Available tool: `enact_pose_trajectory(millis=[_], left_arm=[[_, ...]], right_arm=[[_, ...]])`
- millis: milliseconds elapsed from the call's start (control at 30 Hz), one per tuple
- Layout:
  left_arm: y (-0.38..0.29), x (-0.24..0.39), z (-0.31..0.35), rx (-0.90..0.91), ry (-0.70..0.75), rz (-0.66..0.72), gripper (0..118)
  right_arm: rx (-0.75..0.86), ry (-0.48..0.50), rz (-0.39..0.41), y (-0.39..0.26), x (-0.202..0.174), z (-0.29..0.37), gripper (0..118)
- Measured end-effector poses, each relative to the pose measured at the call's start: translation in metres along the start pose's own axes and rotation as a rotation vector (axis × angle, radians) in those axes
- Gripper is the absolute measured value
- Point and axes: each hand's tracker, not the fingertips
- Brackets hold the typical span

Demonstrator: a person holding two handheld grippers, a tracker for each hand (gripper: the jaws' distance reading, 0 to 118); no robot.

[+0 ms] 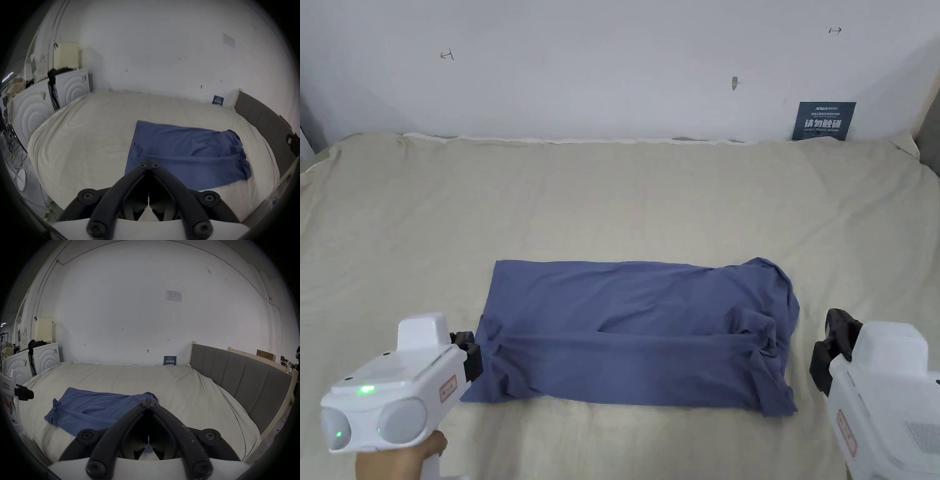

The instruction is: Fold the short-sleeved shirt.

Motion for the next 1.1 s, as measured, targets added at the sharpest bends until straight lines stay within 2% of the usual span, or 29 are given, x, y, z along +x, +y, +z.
enact_pose_trajectory(millis=[67, 100, 133, 167, 200, 233, 267, 333, 367, 433, 467, 533, 567, 633, 700, 733, 767, 800, 867, 900, 933, 1033, 1100], left_arm=[[0.004, -0.009, -0.023, -0.066, 0.0, 0.023, 2], [0.005, -0.014, -0.037, -0.112, -0.003, 0.028, 8], [0.005, -0.019, -0.048, -0.139, -0.011, 0.045, 25], [0.006, -0.024, -0.062, -0.19, -0.038, 0.046, 60], [0.003, -0.029, -0.073, -0.222, -0.039, 0.047, 85], [-0.001, -0.032, -0.085, -0.248, -0.021, 0.043, 103], [-0.004, -0.034, -0.097, -0.292, -0.001, 0.034, 110], [-0.014, -0.036, -0.11, -0.305, 0.042, 0.045, 104], [-0.019, -0.038, -0.119, -0.332, 0.05, 0.046, 97], [-0.028, -0.04, -0.133, -0.381, 0.067, 0.04, 73], [-0.035, -0.041, -0.138, -0.386, 0.073, 0.041, 46], [-0.045, -0.04, -0.144, -0.402, 0.071, 0.044, 44], [-0.046, -0.039, -0.139, -0.357, 0.073, 0.035, 38], [-0.045, -0.035, -0.134, -0.359, 0.074, 0.005, 4], [-0.042, -0.034, -0.133, -0.353, -0.028, 0.019, 4], [-0.039, -0.03, -0.132, -0.358, 0.013, 0.009, 4], [-0.037, -0.029, -0.131, -0.356, 0.02, -0.021, 4], [-0.034, -0.029, -0.126, -0.325, 0.009, -0.036, 4], [-0.027, -0.028, -0.119, -0.3, 0.002, -0.026, 4], [-0.023, -0.029, -0.115, -0.286, -0.011, -0.022, 4], [-0.02, -0.029, -0.111, -0.276, -0.016, -0.022, 4], [-0.013, -0.031, -0.104, -0.262, -0.029, -0.032, 4], [-0.012, -0.032, -0.102, -0.257, -0.03, -0.038, 4]], right_arm=[[-0.007, 0.0, 0.0, 0.0, -0.001, -0.005, 1], [-0.012, -0.001, 0.003, -0.001, -0.001, -0.008, 1], [-0.019, -0.003, 0.007, -0.001, -0.002, -0.011, 1], [-0.027, -0.004, 0.01, -0.002, -0.002, -0.015, 1], [-0.035, -0.003, 0.011, -0.003, -0.002, -0.018, 1], [-0.044, -0.003, 0.01, -0.004, -0.002, -0.022, 1], [-0.056, -0.003, 0.011, -0.005, -0.002, -0.026, 1], [-0.074, -0.004, 0.018, -0.009, -0.003, -0.033, 2], [-0.086, -0.007, 0.019, -0.011, -0.002, -0.037, 2], [-0.113, -0.004, 0.019, -0.009, -0.003, -0.028, 2], [-0.129, -0.005, 0.019, -0.01, -0.002, -0.028, 2], [-0.156, -0.007, 0.014, -0.015, -0.004, -0.042, 2], [-0.175, -0.007, 0.008, -0.018, -0.004, -0.047, 2], [-0.237, -0.005, -0.017, -0.022, -0.002, -0.051, 6], [-0.311, -0.014, -0.056, -0.028, -0.01, -0.078, 30], [-0.349, -0.006, -0.073, -0.031, -0.01, -0.087, 30], [-0.387, 0.005, -0.096, -0.035, -0.01, -0.096, 36], [-0.443, 0.008, -0.107, -0.064, 0.006, -0.122, 46], [-0.545, 0.014, -0.13, -0.094, 0.018, -0.153, 81], [-0.584, 0.017, -0.13, -0.105, 0.018, -0.163, 90], [-0.613, 0.026, -0.14, -0.107, 0.011, -0.165, 92], [-0.684, 0.049, -0.107, -0.124, 0.003, -0.178, 85], [-0.708, 0.06, -0.097, -0.124, -0.013, -0.175, 47]])
